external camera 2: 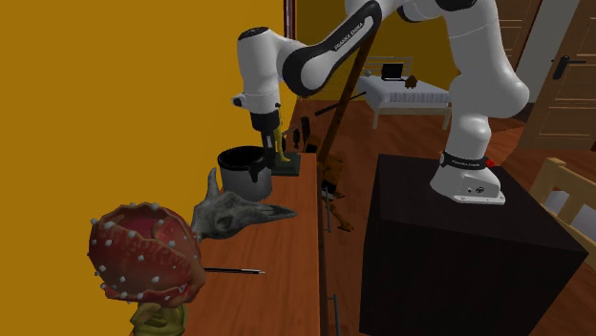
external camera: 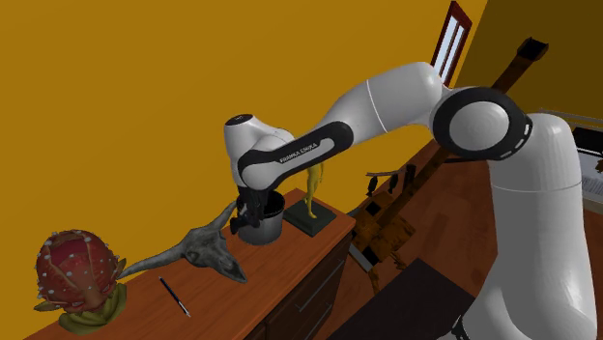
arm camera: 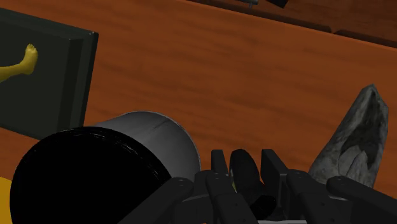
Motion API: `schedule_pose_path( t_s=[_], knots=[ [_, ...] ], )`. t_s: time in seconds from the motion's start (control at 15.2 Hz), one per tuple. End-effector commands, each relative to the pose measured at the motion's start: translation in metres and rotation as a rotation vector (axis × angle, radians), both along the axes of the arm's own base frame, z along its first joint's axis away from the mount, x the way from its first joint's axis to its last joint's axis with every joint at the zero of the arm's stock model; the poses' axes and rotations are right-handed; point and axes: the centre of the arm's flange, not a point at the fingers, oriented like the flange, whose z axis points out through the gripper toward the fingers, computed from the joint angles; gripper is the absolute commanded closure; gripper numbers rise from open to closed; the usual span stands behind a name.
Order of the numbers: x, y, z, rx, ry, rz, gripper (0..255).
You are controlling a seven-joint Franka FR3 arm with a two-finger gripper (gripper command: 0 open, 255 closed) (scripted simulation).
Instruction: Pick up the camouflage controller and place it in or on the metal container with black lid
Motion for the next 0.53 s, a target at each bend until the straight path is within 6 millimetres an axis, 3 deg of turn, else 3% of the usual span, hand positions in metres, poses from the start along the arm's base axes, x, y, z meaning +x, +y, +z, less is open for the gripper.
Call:
schedule_pose_path(
  t_s=[0.0, 0.46],
  knots=[
    [0.000, -0.001, 0.011, 0.000, 0.000, 0.000, 255],
    [0.000, -0.001, 0.048, 0.000, 0.000, 0.000, 255]
  ],
)
